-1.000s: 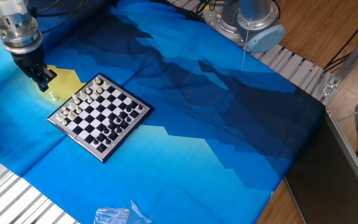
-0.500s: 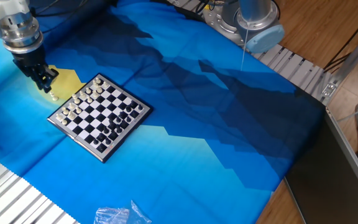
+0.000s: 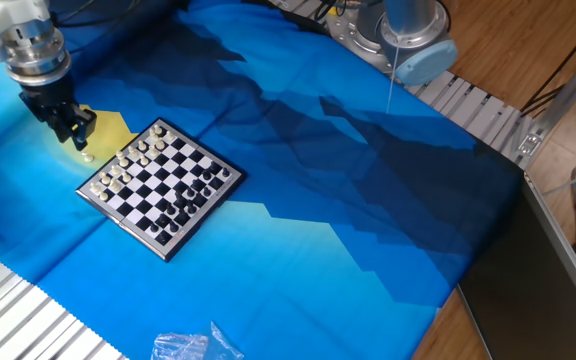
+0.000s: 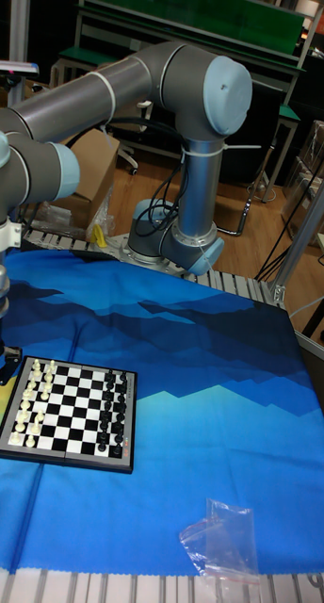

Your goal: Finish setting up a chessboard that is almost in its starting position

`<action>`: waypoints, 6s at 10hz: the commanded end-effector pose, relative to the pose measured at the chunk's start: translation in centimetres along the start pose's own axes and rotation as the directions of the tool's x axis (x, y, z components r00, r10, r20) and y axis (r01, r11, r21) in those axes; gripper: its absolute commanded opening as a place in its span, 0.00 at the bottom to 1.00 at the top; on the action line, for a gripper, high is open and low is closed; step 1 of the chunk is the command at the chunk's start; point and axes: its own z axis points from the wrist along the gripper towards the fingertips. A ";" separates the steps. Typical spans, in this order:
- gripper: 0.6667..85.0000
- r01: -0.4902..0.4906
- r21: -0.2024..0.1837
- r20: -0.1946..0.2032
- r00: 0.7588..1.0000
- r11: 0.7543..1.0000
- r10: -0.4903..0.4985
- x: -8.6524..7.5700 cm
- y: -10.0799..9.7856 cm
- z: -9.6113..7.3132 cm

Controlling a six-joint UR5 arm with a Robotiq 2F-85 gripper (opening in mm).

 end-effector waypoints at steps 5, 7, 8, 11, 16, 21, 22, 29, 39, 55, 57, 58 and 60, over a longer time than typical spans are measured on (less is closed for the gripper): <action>0.43 0.012 -0.017 0.022 1.000 1.000 -0.011 0.5 0.6 1.6; 0.43 0.016 -0.014 0.028 0.999 1.000 -0.016 0.5 0.4 1.9; 0.43 0.021 -0.012 0.030 0.999 1.000 -0.021 0.5 0.3 2.1; 0.42 0.022 -0.003 0.033 0.999 1.000 -0.022 0.5 0.0 2.5; 0.40 0.014 -0.010 0.020 1.000 1.000 -0.014 1.0 0.3 2.7; 0.38 0.007 -0.006 0.016 1.000 1.000 -0.007 1.6 0.5 2.6; 0.36 0.001 -0.005 0.016 1.000 1.000 -0.001 1.7 0.5 2.6; 0.30 0.002 0.012 0.013 1.000 1.000 -0.002 1.9 0.0 2.5; 0.30 0.001 0.017 0.008 1.000 1.000 -0.001 1.2 0.4 2.5; 0.13 -0.012 0.016 -0.004 1.000 1.000 0.013 1.0 0.7 1.4; 0.12 -0.014 0.018 -0.001 1.000 1.000 0.014 0.7 1.0 0.0; 0.12 -0.008 0.026 -0.007 1.000 1.000 0.008 0.6 0.9 -1.0; 0.10 -0.007 0.030 -0.011 1.000 1.000 0.008 0.3 1.4 -2.7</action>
